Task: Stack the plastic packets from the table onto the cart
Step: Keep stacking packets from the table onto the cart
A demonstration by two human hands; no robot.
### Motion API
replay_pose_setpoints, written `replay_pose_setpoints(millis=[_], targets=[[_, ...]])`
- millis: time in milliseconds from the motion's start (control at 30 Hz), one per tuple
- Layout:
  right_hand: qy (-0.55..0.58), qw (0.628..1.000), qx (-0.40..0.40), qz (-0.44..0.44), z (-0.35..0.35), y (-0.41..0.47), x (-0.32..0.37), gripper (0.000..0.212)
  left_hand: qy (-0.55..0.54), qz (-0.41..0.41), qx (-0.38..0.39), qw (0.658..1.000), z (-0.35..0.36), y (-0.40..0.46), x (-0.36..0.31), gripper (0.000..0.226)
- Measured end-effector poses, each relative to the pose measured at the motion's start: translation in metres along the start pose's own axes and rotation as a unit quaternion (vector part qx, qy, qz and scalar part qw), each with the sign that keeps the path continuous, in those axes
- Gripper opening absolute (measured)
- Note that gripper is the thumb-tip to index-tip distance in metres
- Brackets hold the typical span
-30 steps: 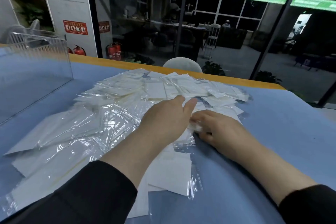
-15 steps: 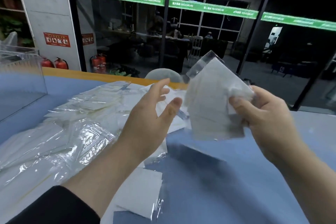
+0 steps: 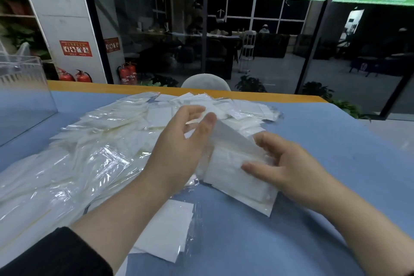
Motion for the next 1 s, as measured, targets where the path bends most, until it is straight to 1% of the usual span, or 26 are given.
replay_pose_setpoints(millis=[33, 67, 100, 133, 167, 267, 300, 367, 433, 500, 567, 600, 667, 767, 800, 867, 933, 967, 1000], targets=[[-0.012, 1.000, 0.025, 0.002, -0.001, -0.002, 0.001, 0.028, 0.014, 0.009, 0.011, 1.000, 0.000, 0.000, 0.000, 0.063], [-0.030, 0.999, 0.043, 0.005, -0.001, -0.002, 0.002, 0.030, 0.033, 0.018, 0.023, 0.999, 0.000, 0.000, 0.002, 0.076], [-0.047, 0.998, 0.049, 0.007, 0.000, -0.003, 0.003, 0.030, 0.045, 0.021, 0.030, 0.998, 0.000, 0.000, 0.003, 0.087], [-0.058, 0.998, 0.039, 0.005, 0.001, -0.003, 0.005, 0.027, 0.046, 0.020, 0.030, 0.998, 0.001, 0.001, 0.004, 0.086], [-0.059, 0.998, 0.020, -0.003, 0.001, -0.004, 0.007, 0.024, 0.038, 0.023, 0.020, 0.999, 0.002, 0.001, 0.004, 0.079], [-0.040, 0.998, -0.043, -0.033, -0.001, -0.008, 0.013, 0.020, 0.005, 0.034, -0.034, 0.999, 0.002, 0.000, 0.000, 0.030], [-0.034, 0.998, -0.048, -0.037, -0.003, -0.009, 0.013, 0.019, -0.004, 0.032, -0.043, 0.999, 0.002, 0.000, -0.001, 0.024], [-0.055, 0.998, -0.009, -0.022, -0.001, -0.009, 0.010, 0.023, -0.007, 0.020, -0.028, 0.999, 0.004, 0.000, 0.003, 0.024], [-0.079, 0.996, 0.029, -0.001, 0.003, -0.006, 0.003, 0.040, 0.028, 0.006, 0.016, 0.999, 0.009, 0.000, 0.009, 0.020], [-0.056, 0.998, 0.011, -0.011, 0.004, -0.004, -0.001, 0.055, 0.054, -0.007, 0.052, 0.997, 0.014, -0.001, 0.011, 0.018], [-0.037, 0.999, -0.012, -0.028, 0.004, -0.002, 0.000, 0.064, 0.060, -0.004, 0.056, 0.997, 0.017, -0.001, 0.009, 0.015], [-0.037, 0.999, -0.014, -0.036, 0.003, -0.002, 0.000, 0.065, 0.069, 0.000, 0.054, 0.996, 0.018, -0.001, 0.008, 0.013], [-0.059, 0.997, -0.010, -0.041, 0.005, -0.001, 0.001, 0.057, 0.081, 0.002, 0.052, 0.995, 0.018, 0.000, 0.008, 0.016], [-0.112, 0.994, 0.007, -0.014, 0.008, 0.000, -0.002, 0.027, 0.048, 0.004, 0.071, 0.996, 0.018, -0.001, 0.008, 0.029], [-0.114, 0.993, 0.008, -0.006, 0.009, 0.000, -0.002, 0.020, 0.043, 0.011, 0.087, 0.995, 0.018, -0.002, 0.007, 0.027], [-0.090, 0.996, -0.025, -0.009, 0.006, 0.001, 0.000, 0.015, 0.103, 0.026, 0.119, 0.987, 0.017, -0.004, 0.005, 0.021], [-0.062, 0.997, -0.054, -0.015, 0.003, 0.000, 0.001, 0.014, 0.198, 0.041, 0.139, 0.970, 0.013, -0.003, 0.003, 0.030], [-0.053, 0.997, -0.051, -0.012, 0.001, -0.001, 0.002, 0.015, 0.231, 0.038, 0.145, 0.961, 0.010, -0.002, 0.002, 0.031], [-0.050, 0.998, -0.038, -0.003, 0.000, -0.002, 0.003, 0.019, 0.251, 0.029, 0.149, 0.956, 0.008, -0.002, 0.002, 0.027]])
Point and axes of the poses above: each hand's wrist, its own y-axis towards the middle knuckle, its own z-axis out of the palm, x = y × z, the point moved 1 cm from there along y, towards the middle knuckle, and after that the axes turned 11 degrees about x, right-handed, at the moved point
